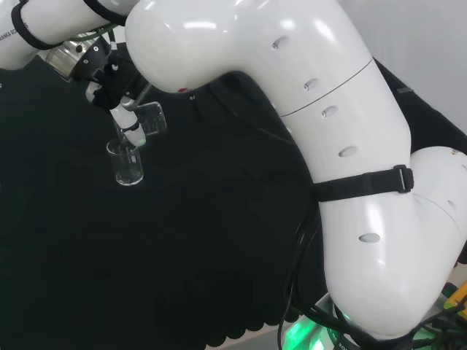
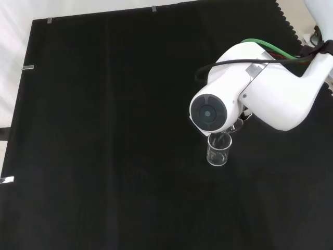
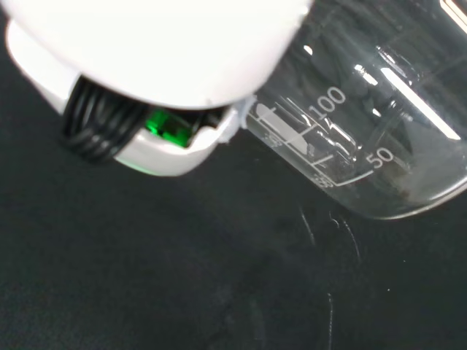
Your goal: Pour the water from the handheld beaker into the one on the table.
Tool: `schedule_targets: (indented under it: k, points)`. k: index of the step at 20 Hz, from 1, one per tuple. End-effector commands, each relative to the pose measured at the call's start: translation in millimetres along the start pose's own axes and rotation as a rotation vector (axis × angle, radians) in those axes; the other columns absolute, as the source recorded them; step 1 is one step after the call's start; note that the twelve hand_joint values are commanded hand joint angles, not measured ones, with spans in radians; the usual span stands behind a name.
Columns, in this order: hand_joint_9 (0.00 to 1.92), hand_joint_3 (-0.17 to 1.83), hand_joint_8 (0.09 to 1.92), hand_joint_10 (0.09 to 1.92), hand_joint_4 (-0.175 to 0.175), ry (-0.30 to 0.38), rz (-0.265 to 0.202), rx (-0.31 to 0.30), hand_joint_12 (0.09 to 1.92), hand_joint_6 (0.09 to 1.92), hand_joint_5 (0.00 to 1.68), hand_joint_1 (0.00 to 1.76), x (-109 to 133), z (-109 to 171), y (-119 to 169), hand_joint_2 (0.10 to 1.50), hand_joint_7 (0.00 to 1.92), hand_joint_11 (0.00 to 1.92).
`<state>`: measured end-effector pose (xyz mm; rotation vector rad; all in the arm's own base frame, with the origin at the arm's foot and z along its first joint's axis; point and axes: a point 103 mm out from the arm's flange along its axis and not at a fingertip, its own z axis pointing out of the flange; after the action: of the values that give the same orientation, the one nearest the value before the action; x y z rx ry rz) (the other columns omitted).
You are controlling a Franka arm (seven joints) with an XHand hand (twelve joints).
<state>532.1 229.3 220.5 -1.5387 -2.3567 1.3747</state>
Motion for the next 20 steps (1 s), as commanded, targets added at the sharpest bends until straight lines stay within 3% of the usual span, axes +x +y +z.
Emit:
schedule_targets:
  k: [1,20]
  points:
    - [1.34,1.03,0.6,0.89,-0.175,-0.01,0.005,0.008,0.87,0.88,1.2,1.45,-0.3,0.7,-0.3,0.43,1.41,0.92]
    - [1.34,1.03,0.6,0.89,-0.175,-0.015,0.008,0.022,0.86,0.88,1.2,1.45,-2.4,2.0,-0.6,0.43,1.41,0.92]
